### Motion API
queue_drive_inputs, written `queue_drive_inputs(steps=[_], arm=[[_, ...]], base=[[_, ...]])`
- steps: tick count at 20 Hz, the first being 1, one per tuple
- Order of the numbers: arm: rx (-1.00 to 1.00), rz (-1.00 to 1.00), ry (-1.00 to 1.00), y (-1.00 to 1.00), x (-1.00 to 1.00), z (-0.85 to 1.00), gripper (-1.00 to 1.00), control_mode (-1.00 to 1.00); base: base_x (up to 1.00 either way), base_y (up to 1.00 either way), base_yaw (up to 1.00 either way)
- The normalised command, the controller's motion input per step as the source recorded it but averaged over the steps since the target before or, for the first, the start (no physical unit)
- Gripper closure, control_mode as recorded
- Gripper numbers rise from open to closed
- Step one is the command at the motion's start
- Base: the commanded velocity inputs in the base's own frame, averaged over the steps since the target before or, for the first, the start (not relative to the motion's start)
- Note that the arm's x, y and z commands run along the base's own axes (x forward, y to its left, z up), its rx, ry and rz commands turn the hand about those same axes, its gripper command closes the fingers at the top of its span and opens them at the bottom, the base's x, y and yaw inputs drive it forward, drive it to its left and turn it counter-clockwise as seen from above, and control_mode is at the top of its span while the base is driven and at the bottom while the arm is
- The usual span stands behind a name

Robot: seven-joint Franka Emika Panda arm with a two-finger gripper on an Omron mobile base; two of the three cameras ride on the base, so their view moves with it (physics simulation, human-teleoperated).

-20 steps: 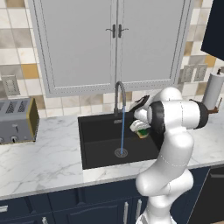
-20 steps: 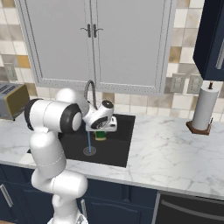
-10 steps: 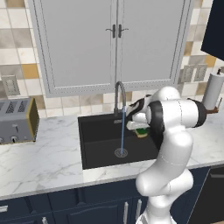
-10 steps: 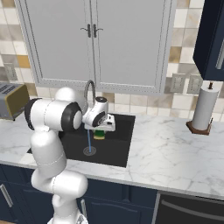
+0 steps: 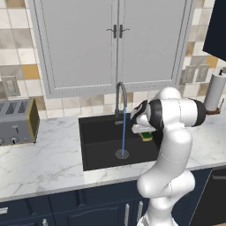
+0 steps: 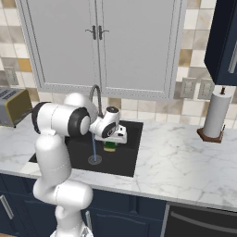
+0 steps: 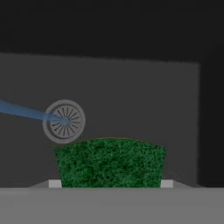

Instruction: Soak the sponge with water for a few seconds and then drop it inside the sink.

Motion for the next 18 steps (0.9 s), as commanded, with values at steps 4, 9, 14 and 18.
queue_drive_inputs(steps=[4,9,14,18], arm=[[0.0,-0.04,0.01,-0.21,0.0,-0.28,1.0,-1.0],[0.0,-0.01,0.0,-0.08,0.0,-0.28,1.0,-1.0],[0.0,0.0,0.0,0.0,0.01,-0.31,1.0,-1.0],[0.0,0.0,0.0,0.0,0.03,-0.28,1.0,-1.0]], base=[[0.0,0.0,0.0],[0.0,0.0,0.0],[0.0,0.0,0.0],[0.0,0.0,0.0]])
